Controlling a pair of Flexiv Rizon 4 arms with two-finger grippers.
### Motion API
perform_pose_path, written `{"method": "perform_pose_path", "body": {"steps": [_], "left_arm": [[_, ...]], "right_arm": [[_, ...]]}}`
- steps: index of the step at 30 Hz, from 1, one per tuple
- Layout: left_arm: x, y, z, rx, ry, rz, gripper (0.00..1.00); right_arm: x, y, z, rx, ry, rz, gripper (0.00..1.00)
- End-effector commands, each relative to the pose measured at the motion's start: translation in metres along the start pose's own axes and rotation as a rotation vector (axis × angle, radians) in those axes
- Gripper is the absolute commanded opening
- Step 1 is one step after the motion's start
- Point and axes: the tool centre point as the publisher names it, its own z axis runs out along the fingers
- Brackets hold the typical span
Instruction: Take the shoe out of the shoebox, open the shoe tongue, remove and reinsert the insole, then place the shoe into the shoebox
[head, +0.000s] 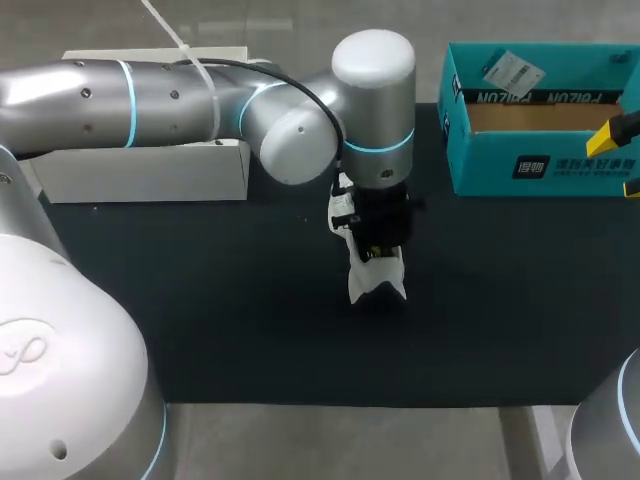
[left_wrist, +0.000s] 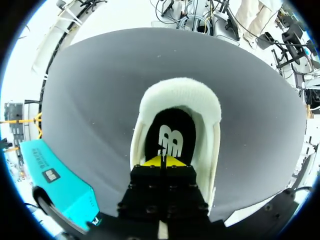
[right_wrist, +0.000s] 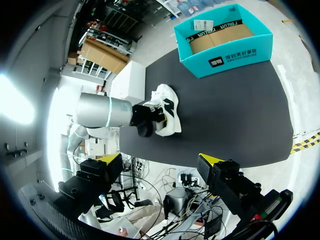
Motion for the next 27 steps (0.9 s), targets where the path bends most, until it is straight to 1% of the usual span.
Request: {"method": "perform_pose_path", "body": {"steps": [1, 9, 13, 16, 18, 20, 23, 25, 27], "left_arm": [[0.0, 0.006, -0.013, -0.104, 0.014, -0.04, 0.0], [-0.003, 0.019, -0.02, -0.131, -0.006, -0.052, 0.0], [-0.001, 0.031, -0.028, -0.166, -0.005, -0.067, 0.0], [0.0, 0.04, -0.029, -0.195, -0.001, -0.068, 0.0], [0.001, 0.042, -0.028, -0.214, 0.014, -0.064, 0.0], [0.003, 0.041, -0.028, -0.209, 0.016, -0.063, 0.0], [0.005, 0.038, -0.026, -0.202, 0.03, -0.056, 0.06], [0.007, 0.035, -0.025, -0.201, 0.038, -0.054, 0.14], [0.007, 0.032, -0.026, -0.198, 0.039, -0.049, 0.17]], "right_arm": [[0.0, 0.002, 0.001, 0.004, -0.001, 0.001, 1.0], [0.0, 0.002, 0.001, 0.004, -0.001, 0.001, 1.0], [0.0, 0.002, 0.001, 0.004, -0.001, 0.001, 1.0], [0.0, 0.002, 0.001, 0.004, -0.001, 0.001, 1.0], [0.0, 0.002, 0.001, 0.004, -0.001, 0.001, 1.0], [0.0, 0.002, 0.001, 0.004, -0.001, 0.001, 1.0], [0.0, 0.002, 0.001, 0.004, -0.001, 0.001, 1.0], [0.0, 0.002, 0.001, 0.004, -0.001, 0.001, 1.0], [0.0, 0.002, 0.001, 0.004, -0.001, 0.001, 1.0]]}}
